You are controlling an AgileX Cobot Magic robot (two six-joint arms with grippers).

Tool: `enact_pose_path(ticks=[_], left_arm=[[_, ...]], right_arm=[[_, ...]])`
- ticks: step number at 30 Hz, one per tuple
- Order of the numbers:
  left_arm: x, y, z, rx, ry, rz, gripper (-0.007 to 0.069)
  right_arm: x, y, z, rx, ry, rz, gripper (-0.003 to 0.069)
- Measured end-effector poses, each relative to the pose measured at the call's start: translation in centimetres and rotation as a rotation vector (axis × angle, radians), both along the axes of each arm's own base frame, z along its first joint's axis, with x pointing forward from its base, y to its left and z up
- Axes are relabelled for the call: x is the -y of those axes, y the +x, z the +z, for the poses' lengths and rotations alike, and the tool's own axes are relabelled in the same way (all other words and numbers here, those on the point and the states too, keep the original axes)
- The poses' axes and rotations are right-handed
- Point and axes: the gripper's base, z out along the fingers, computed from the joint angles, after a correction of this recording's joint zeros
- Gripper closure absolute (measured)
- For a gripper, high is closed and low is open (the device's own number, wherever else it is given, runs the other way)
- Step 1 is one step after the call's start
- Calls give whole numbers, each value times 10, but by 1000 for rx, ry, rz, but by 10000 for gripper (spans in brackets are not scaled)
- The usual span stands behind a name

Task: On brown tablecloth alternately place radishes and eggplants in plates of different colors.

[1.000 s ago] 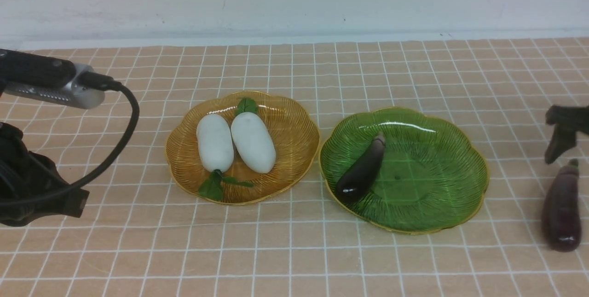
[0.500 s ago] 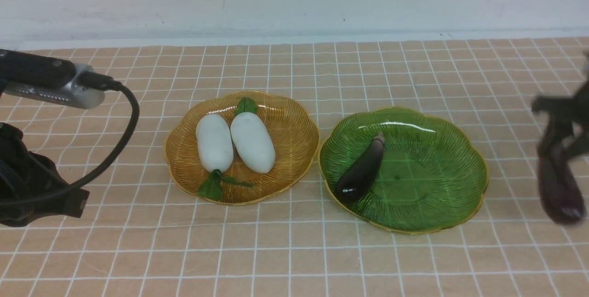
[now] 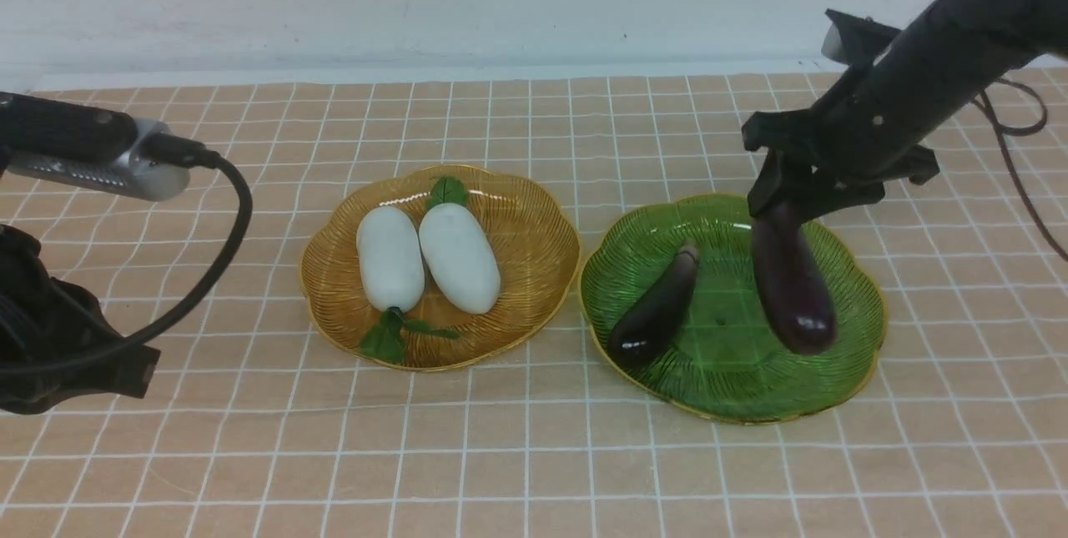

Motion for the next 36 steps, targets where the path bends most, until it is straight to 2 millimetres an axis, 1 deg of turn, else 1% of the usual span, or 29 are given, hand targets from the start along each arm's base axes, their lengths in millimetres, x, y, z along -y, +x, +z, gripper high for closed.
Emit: enact_pose_path(ticks=[1, 4, 6, 7, 8, 9, 10, 11, 13, 14, 15, 16, 18, 19, 20, 21, 22, 23, 24, 25, 26, 27, 28, 29, 30, 31, 33, 34, 36], left_arm=[[0, 0, 0, 0, 0, 0, 627], [0, 0, 0, 2, 0, 0, 627], [0, 0, 0, 4, -1, 1, 627], [0, 0, 0, 4, -1, 0, 627], [0, 0, 0, 5, 1, -2, 627], [0, 0, 0, 5, 4, -4, 627], [0, 0, 0, 5, 4, -5, 627], [0, 0, 0, 5, 4, -5, 627], [0, 0, 0, 5, 1, -6, 627], [0, 0, 0, 5, 1, -6, 627], [0, 0, 0, 5, 2, -6, 627], [0, 0, 0, 5, 2, -6, 627], [0, 0, 0, 5, 2, -6, 627], [0, 0, 0, 6, 2, -6, 627], [0, 0, 0, 6, 2, -6, 627], [0, 0, 0, 6, 2, -6, 627], [0, 1, 1, 12, 0, -5, 627], [0, 2, 1, 21, -1, -4, 627], [0, 2, 1, 29, -2, -3, 627], [0, 2, 1, 32, -3, -2, 627], [1, 3, 1, 33, -6, -2, 627], [1, 3, 2, 34, -8, -2, 627], [1, 3, 2, 34, -8, -2, 627], [1, 4, 2, 45, -14, -2, 627], [1, 4, 3, 52, -18, -2, 627], [1, 4, 3, 54, -18, -2, 627], [2, 5, 3, 59, -23, -2, 627], [3, 5, 3, 68, -33, 0, 627], [5, 6, 5, 91, -64, -1, 627]], right_arm=[[0, 0, 3, -8, -3, 2, 214], [1, -1, 11, -21, -27, 24, 153], [3, 1, 21, 6, -55, 60, 130], [4, 1, 29, 35, -68, 71, 123], [6, 0, 41, 74, -91, 83, 128], [9, -6, 57, 119, -112, 86, 145], [11, -12, 69, 148, -122, 87, 173], [15, -23, 91, 201, -132, 84, 211], [20, -38, 117, 267, -153, 80, 274], [23, -47, 130, 302, -159, 76, 305], [27, -60, 148, 352, -169, 70, 337], [28, -68, 157, 376, -170, 67, 370], [36, -100, 191, 474, -176, 53, 457], [39, -114, 202, 508, -176, 47, 489], [43, -132, 214, 549, -174, 40, 521], [43, -132, 214, 549, -175, 39, 531], [51, -171, 233, 621, -173, 27, 605], [58, -204, 241, 676, -168, 18, 641], [65, -240, 243, 758, -156, 3, 659], [67, -252, 243, 810, -148, -8, 664], [70, -268, 239, 870, -138, -21, 669], [74, -287, 231, 934, -129, -34, 671], [75, -290, 231, 968, -123, -41, 671], [82, -324, 216, 1143, -95, -79, 673], [86, -339, 197, 1278, -77, -108, 674], [87, -345, 188, 1295, -73, -112, 674], [92, -368, 160, 1489, -39, -153, 674], [95, -379, 141, 1590, -20, -173, 674], [97, -392, 120, 1718, 6, -199, 674]])
